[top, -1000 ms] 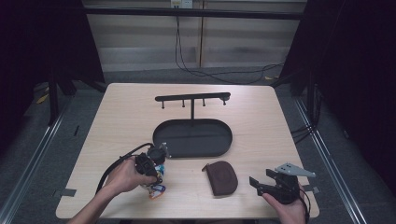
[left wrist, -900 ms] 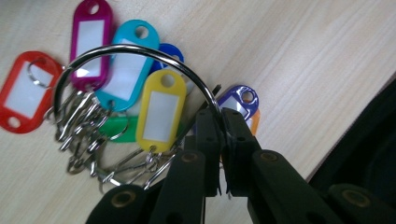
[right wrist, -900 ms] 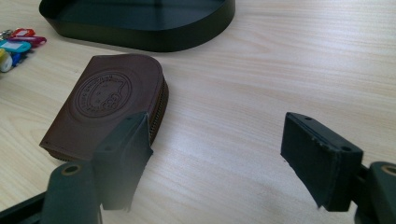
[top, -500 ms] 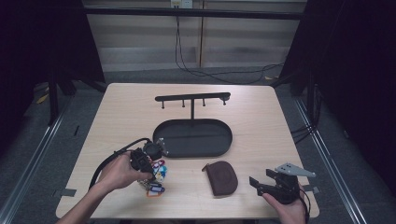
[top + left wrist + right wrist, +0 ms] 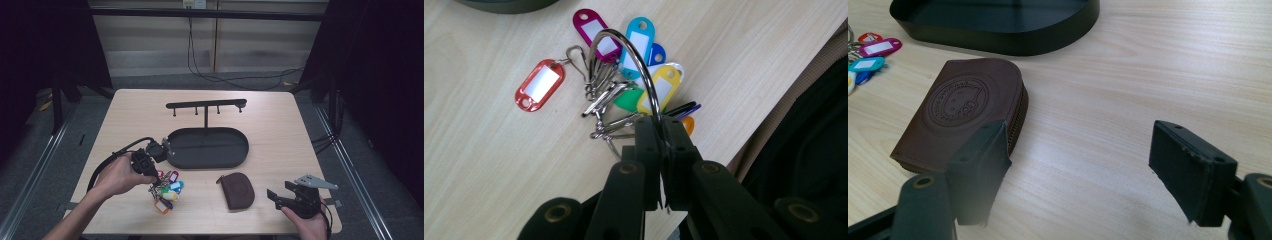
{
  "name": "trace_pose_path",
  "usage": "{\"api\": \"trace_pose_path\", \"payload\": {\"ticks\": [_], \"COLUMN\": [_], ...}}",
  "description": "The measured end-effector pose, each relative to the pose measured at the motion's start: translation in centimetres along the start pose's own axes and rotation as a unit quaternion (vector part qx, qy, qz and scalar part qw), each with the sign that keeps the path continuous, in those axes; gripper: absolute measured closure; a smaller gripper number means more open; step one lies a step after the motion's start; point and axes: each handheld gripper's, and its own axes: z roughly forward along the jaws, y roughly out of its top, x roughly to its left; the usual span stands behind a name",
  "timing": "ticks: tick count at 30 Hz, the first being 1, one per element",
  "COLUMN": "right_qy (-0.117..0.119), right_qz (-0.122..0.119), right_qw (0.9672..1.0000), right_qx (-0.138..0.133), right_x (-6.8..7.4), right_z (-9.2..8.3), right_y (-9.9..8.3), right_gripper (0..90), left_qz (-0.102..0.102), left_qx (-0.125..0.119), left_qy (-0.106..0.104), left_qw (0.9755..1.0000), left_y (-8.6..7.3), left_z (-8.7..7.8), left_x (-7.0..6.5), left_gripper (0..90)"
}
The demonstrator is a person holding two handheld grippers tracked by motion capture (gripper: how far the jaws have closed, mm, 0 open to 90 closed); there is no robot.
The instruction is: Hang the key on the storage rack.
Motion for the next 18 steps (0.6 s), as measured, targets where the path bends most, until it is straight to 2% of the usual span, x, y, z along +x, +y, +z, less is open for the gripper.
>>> {"api": "trace_pose_path", "payload": {"ticks": [11,18], "right_qy": [0.000,0.001], "right_qz": [0.003,0.003], "right_qw": [1.0000,1.0000], "right_qx": [0.000,0.000], "right_x": [0.0,-0.1], "right_z": [0.0,0.0], "right_y": [0.0,0.0], "right_gripper": [23.6,23.5], "left_qz": [-0.004,0.003], "left_qx": [-0.019,-0.023], "left_qy": [0.006,0.015], "left_qw": [0.9998,0.9996], "left_y": [0.0,0.2], "left_z": [-3.1,-4.5], "left_x": [0.1,0.1], "left_gripper": [87.9,87.9]}}
